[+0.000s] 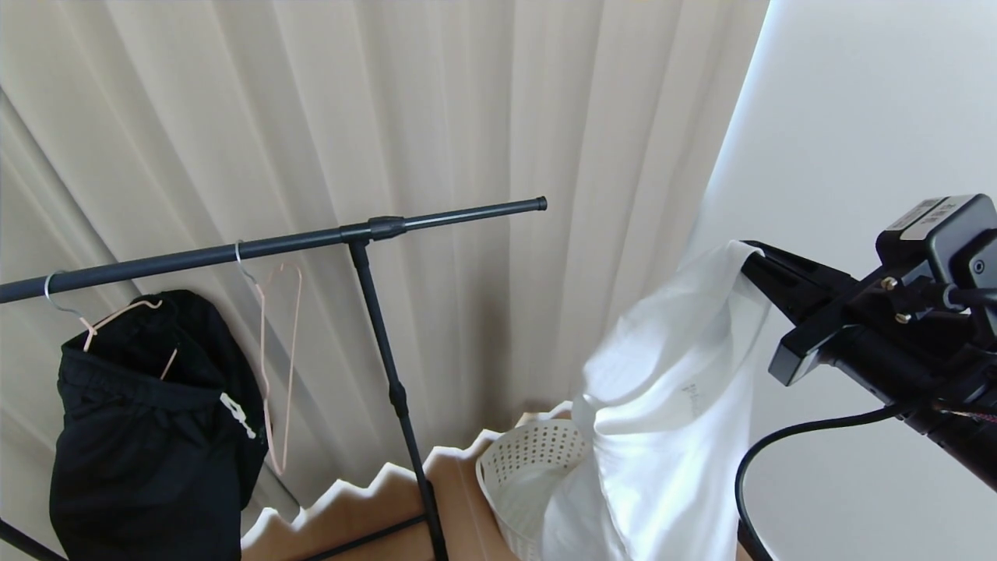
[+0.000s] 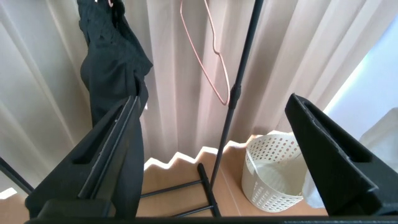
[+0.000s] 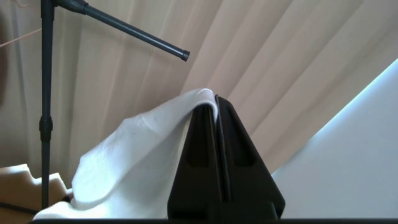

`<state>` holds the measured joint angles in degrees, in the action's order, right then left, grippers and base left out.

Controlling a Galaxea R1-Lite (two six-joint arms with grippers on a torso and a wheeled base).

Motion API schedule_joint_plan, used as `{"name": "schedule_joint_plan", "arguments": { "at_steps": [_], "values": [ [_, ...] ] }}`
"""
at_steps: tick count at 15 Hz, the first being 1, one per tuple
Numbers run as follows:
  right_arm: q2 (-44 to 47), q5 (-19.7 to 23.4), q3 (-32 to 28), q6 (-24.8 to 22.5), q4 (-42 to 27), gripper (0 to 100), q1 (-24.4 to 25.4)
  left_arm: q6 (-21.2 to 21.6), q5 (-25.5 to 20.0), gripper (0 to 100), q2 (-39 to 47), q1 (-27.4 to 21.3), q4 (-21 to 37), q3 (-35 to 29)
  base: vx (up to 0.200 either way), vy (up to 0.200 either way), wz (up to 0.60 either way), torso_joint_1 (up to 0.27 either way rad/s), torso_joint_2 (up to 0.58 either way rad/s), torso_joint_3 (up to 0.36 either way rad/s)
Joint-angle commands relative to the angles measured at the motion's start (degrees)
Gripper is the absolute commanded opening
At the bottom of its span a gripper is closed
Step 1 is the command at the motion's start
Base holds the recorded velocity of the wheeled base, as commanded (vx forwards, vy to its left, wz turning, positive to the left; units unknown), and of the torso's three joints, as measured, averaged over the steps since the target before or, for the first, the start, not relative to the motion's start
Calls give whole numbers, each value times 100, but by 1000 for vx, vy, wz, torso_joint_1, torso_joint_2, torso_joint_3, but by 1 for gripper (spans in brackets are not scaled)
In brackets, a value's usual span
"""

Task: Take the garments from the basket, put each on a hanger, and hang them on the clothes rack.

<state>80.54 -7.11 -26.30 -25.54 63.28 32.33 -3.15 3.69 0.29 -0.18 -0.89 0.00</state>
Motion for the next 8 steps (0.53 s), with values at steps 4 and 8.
{"name": "schedule_joint_plan", "arguments": {
  "at_steps": [4,8],
  "values": [
    [-12,16,10,-4,0,0,1,-2,0,100,-3,1,1,0,0,0,0,0,0,0],
    [-250,992,133,269,149,0,10,-11,17,100,-3,1,-8,0,0,0,0,0,0,0]
  ]
}}
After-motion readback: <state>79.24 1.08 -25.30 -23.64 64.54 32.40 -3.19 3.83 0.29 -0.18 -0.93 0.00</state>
